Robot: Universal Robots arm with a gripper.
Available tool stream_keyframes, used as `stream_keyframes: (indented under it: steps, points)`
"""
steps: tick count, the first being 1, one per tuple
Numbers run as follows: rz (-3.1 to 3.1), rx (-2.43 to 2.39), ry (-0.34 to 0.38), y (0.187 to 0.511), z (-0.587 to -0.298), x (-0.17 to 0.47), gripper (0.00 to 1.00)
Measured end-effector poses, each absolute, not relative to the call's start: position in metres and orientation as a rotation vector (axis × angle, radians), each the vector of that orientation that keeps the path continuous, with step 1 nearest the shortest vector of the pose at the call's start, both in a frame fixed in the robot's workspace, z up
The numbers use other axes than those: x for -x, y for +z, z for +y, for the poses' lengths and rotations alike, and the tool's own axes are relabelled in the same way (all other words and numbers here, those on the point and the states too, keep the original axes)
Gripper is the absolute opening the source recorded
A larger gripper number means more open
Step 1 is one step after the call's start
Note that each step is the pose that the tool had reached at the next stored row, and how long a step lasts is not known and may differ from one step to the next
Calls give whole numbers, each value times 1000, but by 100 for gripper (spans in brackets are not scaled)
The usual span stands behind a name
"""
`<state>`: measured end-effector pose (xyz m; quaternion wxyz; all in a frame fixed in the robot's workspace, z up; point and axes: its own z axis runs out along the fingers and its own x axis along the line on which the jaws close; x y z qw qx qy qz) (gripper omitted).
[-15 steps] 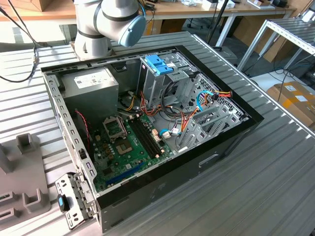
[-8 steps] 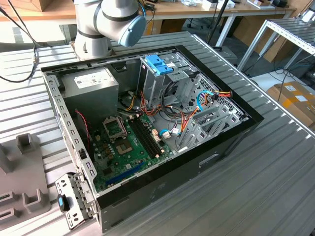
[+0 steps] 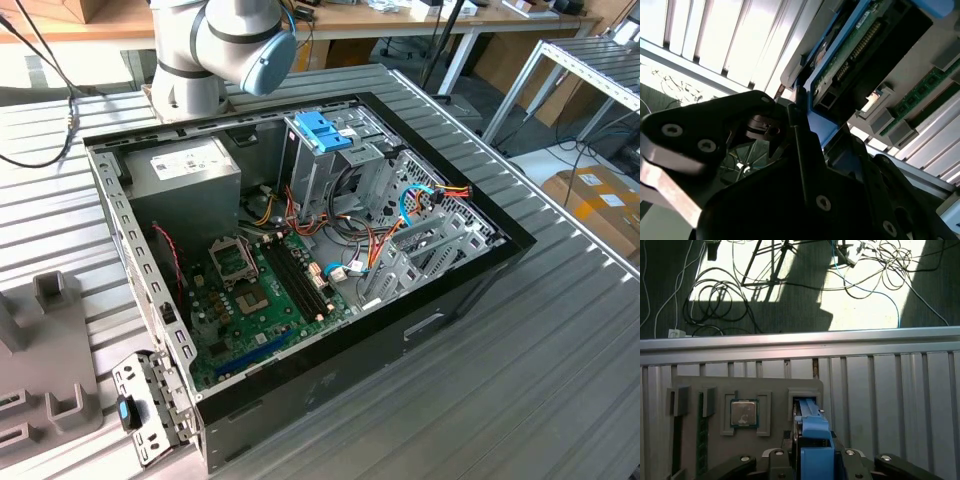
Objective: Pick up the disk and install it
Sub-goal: 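Pick up the disk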
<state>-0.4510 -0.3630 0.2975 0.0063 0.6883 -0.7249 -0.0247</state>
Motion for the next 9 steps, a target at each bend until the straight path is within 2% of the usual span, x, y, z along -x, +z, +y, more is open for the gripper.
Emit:
stream_keyframes:
  steps: [9]
  points:
    - [-2268, -2154, -77, 297, -363, 451, 37]
